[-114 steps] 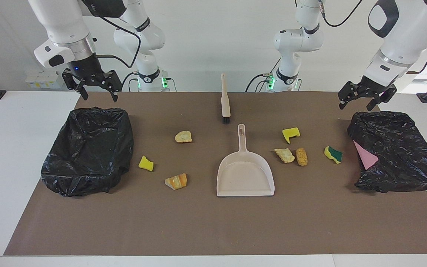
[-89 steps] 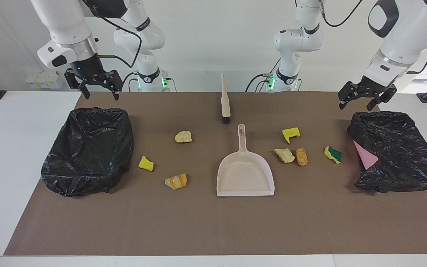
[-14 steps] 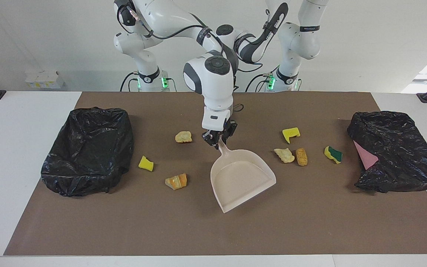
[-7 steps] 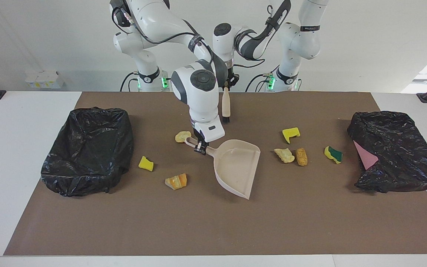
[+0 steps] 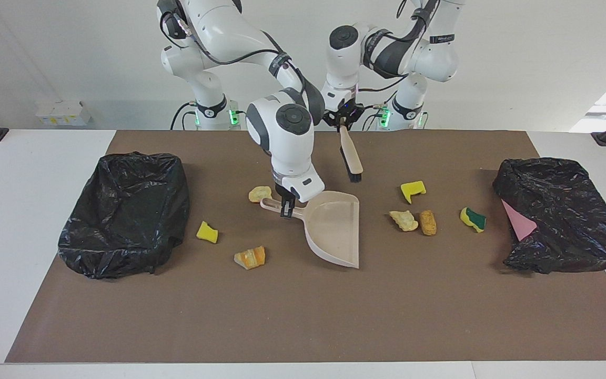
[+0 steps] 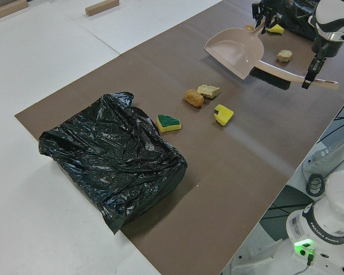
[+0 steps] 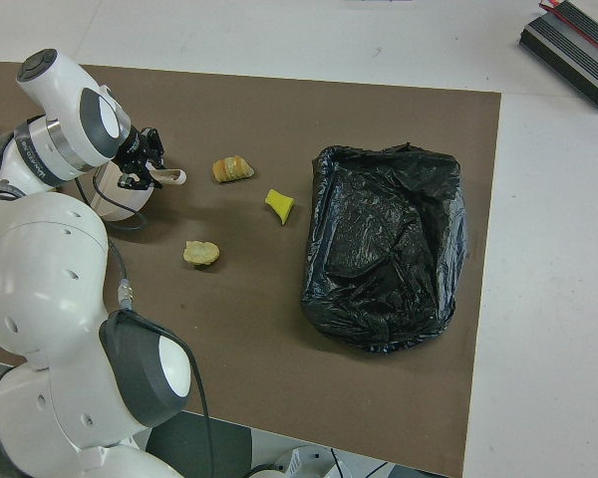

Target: Sweep and dump trash in bin

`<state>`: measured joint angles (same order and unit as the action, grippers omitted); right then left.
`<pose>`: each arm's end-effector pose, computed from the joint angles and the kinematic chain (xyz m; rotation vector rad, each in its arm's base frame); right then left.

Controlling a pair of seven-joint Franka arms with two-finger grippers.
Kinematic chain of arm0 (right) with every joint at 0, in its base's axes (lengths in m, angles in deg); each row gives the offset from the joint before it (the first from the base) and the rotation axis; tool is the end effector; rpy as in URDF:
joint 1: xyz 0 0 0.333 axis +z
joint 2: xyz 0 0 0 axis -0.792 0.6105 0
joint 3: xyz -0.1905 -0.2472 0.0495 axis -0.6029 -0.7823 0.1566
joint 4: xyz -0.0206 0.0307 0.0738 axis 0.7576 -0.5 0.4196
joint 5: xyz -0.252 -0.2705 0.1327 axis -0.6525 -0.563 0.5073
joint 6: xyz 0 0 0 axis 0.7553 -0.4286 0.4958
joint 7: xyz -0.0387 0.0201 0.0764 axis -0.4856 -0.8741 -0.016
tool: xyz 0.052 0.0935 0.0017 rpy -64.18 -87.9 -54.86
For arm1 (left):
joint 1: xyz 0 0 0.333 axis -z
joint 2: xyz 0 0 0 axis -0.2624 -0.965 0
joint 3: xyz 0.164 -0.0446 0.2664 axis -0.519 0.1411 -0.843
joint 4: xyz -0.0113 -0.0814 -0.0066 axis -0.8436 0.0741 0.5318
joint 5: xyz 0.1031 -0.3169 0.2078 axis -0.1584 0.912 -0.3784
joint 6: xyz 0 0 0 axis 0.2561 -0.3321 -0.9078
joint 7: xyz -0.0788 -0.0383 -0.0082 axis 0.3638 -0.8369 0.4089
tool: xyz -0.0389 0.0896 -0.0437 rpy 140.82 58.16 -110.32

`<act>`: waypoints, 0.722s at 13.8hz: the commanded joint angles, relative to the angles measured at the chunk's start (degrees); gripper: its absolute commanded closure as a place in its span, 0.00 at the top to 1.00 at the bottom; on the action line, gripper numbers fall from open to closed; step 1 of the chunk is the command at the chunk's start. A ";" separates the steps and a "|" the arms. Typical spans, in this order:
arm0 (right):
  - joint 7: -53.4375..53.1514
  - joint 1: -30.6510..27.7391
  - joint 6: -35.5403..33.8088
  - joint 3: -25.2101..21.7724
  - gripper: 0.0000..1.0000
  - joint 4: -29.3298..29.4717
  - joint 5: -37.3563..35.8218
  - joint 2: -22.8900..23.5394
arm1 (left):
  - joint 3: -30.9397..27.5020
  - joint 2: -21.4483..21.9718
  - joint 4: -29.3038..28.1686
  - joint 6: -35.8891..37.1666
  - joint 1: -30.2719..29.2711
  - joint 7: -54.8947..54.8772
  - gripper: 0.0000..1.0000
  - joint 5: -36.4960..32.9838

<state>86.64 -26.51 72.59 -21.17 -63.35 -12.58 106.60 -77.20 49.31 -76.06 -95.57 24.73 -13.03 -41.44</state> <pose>0.5954 0.3243 0.3966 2.2340 2.1164 -0.1188 0.3110 -0.3069 0.4368 -3.0257 -0.1766 0.1809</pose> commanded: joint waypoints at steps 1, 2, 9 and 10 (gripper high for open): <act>3.69 0.33 -1.28 0.34 0.00 -1.82 -1.22 -1.61 | 0.73 0.81 1.35 3.83 -7.31 -5.44 0.00 -0.37; 4.38 -0.02 -0.41 0.43 0.00 -2.43 -1.14 -1.62 | 0.73 0.55 1.35 3.84 -9.68 -6.76 0.00 -1.15; 5.89 0.33 5.49 0.43 0.00 -6.04 -0.87 -1.79 | 0.73 -1.83 1.09 -0.19 -29.72 -25.73 0.00 -6.08; 5.71 0.41 5.58 0.43 0.00 -6.12 -0.87 -1.79 | 0.73 -2.09 0.91 -1.42 -32.27 -27.32 0.00 -6.87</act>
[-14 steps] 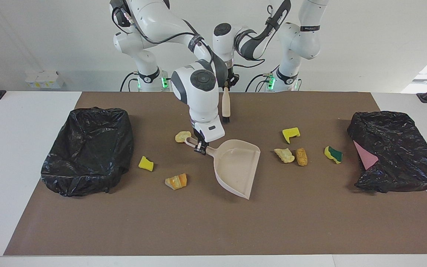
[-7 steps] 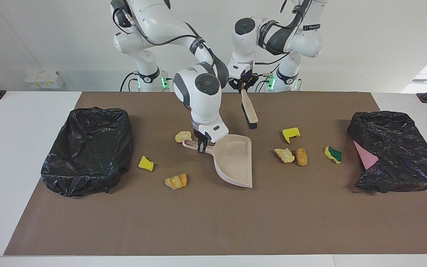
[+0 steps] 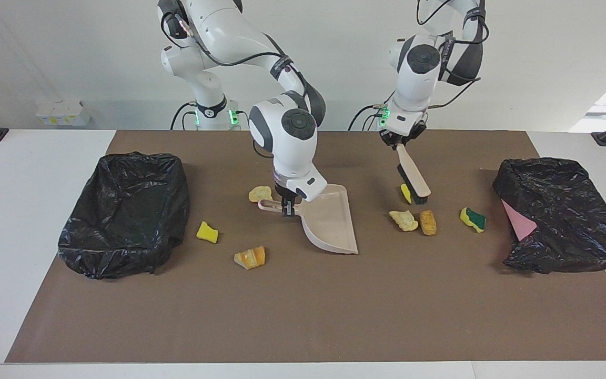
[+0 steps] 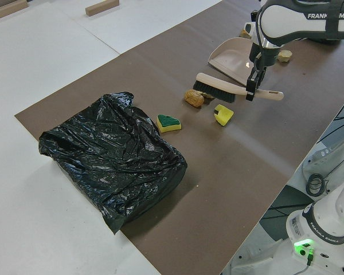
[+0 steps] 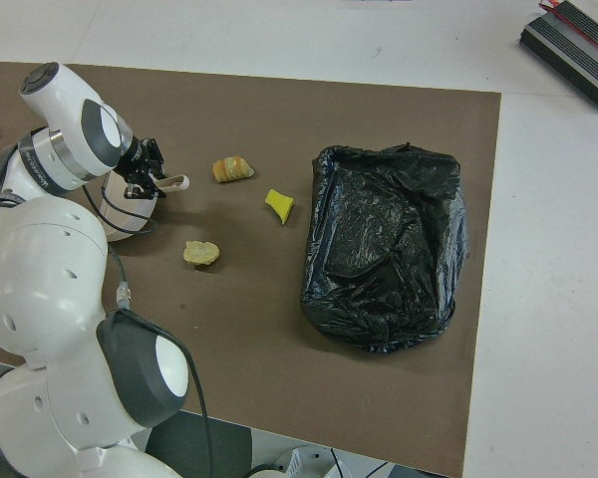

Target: Sweep and dump trash in bin

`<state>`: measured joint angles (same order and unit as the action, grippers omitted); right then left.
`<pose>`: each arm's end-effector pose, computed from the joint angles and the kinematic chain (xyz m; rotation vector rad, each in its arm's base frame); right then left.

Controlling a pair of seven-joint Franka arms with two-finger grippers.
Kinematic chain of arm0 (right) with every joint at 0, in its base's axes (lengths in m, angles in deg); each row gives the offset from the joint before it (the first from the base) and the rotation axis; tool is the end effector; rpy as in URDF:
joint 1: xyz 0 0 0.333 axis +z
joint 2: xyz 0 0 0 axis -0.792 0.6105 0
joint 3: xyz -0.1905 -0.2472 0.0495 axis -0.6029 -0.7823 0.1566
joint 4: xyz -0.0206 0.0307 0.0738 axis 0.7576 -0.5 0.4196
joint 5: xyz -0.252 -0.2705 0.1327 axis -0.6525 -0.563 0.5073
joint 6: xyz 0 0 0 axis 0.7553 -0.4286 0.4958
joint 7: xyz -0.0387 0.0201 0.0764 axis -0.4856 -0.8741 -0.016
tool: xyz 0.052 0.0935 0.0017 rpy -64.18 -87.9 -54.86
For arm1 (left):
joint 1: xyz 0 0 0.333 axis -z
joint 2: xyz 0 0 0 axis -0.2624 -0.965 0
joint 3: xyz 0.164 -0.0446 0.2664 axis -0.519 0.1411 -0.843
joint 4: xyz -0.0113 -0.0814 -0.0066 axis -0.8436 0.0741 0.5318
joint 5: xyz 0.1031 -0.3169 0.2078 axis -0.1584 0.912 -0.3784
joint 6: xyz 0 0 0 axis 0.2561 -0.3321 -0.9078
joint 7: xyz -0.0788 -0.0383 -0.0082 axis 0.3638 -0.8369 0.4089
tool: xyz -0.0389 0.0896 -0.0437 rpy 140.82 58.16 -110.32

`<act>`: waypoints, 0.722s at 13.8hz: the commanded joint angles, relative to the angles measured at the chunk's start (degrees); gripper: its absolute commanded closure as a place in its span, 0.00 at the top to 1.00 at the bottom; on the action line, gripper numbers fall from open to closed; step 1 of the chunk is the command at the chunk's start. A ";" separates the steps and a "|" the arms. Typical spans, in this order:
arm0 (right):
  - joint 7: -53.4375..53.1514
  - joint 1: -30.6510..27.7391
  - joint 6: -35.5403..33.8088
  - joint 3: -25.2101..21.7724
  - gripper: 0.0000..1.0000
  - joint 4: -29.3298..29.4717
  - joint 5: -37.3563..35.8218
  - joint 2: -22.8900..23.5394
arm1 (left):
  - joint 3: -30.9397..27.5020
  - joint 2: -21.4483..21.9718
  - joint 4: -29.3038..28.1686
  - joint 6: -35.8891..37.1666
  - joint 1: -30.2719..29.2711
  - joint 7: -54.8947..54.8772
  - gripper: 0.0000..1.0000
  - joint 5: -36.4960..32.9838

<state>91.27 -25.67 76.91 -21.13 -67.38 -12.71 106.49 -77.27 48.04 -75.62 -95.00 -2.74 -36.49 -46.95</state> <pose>0.5847 0.3320 0.3713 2.1220 2.2320 -0.1108 0.4224 -0.1221 0.4301 -2.9916 -0.2246 0.2172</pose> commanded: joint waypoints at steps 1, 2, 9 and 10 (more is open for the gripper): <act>1.16 -0.42 1.25 0.38 0.00 -2.36 -0.74 -1.77 | 0.81 -1.09 0.39 -2.96 -7.00 -4.76 0.00 -1.72; 1.07 -0.42 1.17 0.38 0.00 -2.62 -0.74 -2.12 | 0.81 -1.09 0.12 -4.63 -9.28 -5.64 0.00 -1.72; -0.41 1.33 0.73 0.38 0.00 -4.90 -0.48 -3.44 | 0.81 -2.75 -4.61 -15.17 -25.81 -16.77 0.00 -1.72; -1.73 1.94 0.99 0.38 0.00 -6.39 -0.48 -4.31 | 0.81 -3.54 -5.93 -16.76 -27.13 -18.89 0.00 -1.72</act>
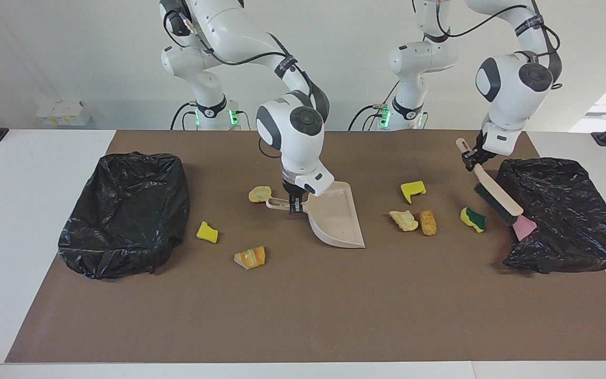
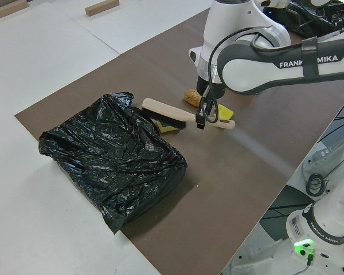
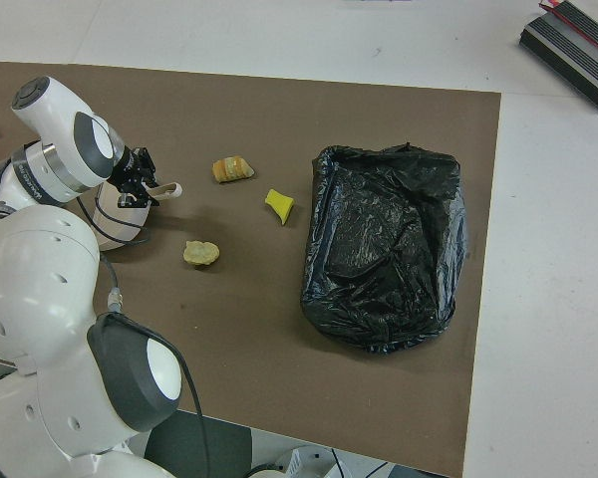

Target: Sweep and dump trash in bin

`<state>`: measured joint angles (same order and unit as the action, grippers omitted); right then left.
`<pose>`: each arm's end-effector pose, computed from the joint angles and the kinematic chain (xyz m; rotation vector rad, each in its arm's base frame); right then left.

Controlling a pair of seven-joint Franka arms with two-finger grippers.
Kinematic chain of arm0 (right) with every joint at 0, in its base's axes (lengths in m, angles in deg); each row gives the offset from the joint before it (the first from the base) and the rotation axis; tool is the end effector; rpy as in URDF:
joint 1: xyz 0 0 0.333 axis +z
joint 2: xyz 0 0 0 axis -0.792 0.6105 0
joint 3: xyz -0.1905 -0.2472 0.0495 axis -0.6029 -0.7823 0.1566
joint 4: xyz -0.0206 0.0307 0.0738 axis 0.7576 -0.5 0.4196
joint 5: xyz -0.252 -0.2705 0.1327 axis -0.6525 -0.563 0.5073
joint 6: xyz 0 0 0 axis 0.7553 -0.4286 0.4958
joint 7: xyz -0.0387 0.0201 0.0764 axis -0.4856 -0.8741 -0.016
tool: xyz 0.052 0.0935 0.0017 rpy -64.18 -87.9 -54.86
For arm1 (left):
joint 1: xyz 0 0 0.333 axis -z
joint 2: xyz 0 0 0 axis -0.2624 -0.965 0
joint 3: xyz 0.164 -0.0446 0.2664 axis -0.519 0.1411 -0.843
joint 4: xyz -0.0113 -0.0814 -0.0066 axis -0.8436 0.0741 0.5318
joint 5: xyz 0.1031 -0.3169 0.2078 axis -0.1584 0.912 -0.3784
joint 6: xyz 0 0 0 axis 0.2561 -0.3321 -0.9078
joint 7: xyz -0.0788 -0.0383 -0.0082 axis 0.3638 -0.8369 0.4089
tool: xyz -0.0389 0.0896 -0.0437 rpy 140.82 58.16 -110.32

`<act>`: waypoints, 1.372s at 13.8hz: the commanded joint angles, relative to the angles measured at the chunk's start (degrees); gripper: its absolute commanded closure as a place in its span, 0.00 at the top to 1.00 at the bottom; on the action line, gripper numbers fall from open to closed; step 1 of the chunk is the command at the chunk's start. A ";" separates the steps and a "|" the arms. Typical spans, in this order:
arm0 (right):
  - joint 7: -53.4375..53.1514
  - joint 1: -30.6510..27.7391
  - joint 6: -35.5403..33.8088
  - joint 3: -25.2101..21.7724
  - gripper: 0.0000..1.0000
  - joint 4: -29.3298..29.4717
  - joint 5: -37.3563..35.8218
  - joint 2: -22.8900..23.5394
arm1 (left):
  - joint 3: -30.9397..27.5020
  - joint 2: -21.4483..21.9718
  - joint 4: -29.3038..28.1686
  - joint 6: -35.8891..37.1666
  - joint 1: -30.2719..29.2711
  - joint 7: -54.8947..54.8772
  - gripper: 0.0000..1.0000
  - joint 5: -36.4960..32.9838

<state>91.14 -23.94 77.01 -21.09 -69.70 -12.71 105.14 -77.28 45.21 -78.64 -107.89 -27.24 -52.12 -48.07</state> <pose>0.5659 0.3454 0.3686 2.0883 2.2647 -0.1323 0.4523 0.0663 0.4012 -3.0273 -0.4328 0.0893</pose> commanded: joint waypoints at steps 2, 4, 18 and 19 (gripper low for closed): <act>-2.30 0.39 1.16 0.34 0.00 -5.04 -0.48 -3.32 | 0.82 -0.89 -4.76 -5.21 -3.18 -6.61 0.00 -0.60; -3.35 0.48 1.25 0.34 0.00 -5.04 -0.48 -3.32 | 0.91 -0.89 -7.04 -5.12 -2.40 -9.87 0.00 -0.60; -9.07 1.18 -0.51 0.34 0.00 -5.04 -0.57 -3.94 | 1.17 -2.29 -8.46 -7.66 23.95 -5.22 0.00 6.52; -9.59 1.18 -0.51 0.34 0.00 -5.04 -0.57 -3.94 | 1.17 -3.69 -8.38 -9.15 26.41 -4.53 0.00 7.48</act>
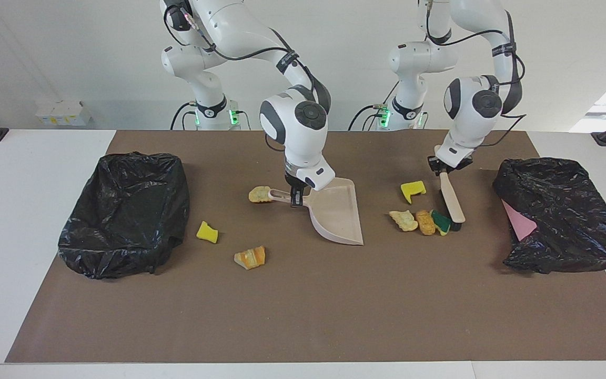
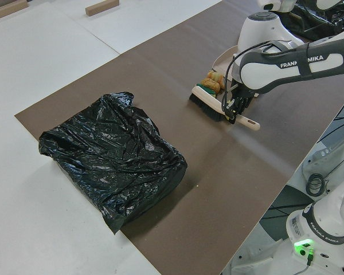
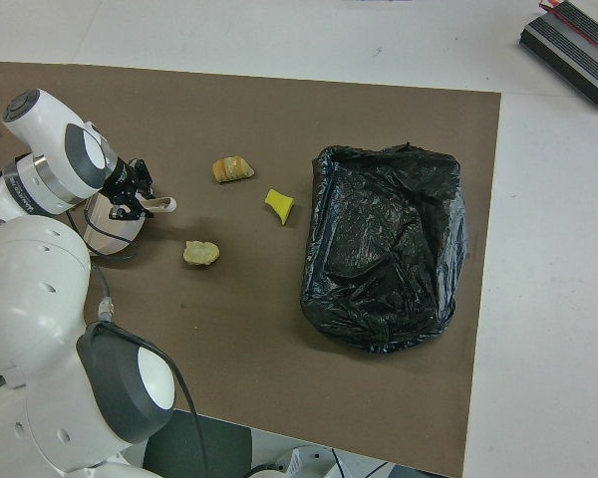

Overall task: Sweep and dump trash in bin
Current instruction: 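Sweep the sponges and scraps into the dustpan with the left gripper's brush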

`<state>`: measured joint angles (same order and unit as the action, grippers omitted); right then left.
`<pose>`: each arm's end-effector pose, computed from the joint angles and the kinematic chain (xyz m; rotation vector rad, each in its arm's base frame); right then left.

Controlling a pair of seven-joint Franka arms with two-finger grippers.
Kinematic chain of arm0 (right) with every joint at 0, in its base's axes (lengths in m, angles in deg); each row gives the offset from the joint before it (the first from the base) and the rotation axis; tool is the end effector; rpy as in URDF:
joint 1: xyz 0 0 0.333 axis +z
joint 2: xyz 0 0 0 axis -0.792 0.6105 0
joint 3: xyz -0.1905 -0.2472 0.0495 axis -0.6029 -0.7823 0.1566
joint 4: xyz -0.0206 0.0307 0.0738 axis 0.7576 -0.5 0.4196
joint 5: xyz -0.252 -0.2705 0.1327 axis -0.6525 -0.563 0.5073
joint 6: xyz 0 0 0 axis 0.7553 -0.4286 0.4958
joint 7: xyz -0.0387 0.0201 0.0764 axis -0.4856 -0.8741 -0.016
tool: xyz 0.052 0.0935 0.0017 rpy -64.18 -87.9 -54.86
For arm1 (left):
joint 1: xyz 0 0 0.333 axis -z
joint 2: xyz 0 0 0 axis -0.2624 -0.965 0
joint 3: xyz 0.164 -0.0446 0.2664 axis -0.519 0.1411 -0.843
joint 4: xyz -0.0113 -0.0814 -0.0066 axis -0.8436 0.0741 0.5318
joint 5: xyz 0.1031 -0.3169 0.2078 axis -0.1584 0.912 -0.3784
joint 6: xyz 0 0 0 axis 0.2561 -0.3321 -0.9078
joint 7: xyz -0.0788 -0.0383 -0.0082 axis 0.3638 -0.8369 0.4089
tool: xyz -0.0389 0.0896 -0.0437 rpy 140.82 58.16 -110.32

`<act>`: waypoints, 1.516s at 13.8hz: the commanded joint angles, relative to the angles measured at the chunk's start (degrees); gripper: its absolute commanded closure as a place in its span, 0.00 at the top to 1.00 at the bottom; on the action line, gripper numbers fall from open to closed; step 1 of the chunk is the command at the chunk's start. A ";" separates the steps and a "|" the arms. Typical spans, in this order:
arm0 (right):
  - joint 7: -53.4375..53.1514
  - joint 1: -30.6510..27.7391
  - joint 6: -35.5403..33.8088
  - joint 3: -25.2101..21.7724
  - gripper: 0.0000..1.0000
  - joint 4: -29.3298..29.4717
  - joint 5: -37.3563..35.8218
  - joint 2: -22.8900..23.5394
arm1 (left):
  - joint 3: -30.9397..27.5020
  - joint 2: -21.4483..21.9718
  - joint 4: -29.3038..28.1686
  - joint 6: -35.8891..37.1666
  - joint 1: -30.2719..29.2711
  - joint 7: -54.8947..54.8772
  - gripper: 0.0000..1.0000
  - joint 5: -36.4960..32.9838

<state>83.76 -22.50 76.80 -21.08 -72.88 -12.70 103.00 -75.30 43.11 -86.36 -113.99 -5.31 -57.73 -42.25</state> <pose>0.5448 0.3524 0.3674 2.1963 2.1516 -0.1584 0.4146 -0.1189 0.3351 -3.1007 0.2694 0.1916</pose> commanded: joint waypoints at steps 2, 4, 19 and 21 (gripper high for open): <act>-2.66 -0.26 -0.40 0.33 0.00 -1.86 -0.57 -1.80 | -0.73 -2.39 0.30 -5.25 8.97 3.38 0.00 3.59; -2.84 -0.26 -0.75 0.33 0.00 -1.86 -0.57 -1.88 | -0.72 -2.83 1.62 -5.60 13.54 4.52 0.00 6.13; -3.54 -0.26 -1.45 0.33 0.00 -1.86 -0.75 -1.97 | -1.08 -4.77 10.15 4.76 20.06 28.55 0.00 10.28; -3.63 -0.26 -1.45 0.33 0.00 -1.86 -0.75 -1.97 | -1.08 -4.59 10.15 5.20 20.15 36.92 0.00 10.10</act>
<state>81.77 -22.50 76.06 -21.08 -73.34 -12.70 102.50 -76.60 37.18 -76.38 -110.82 15.10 -27.90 -32.02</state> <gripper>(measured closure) 0.683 0.736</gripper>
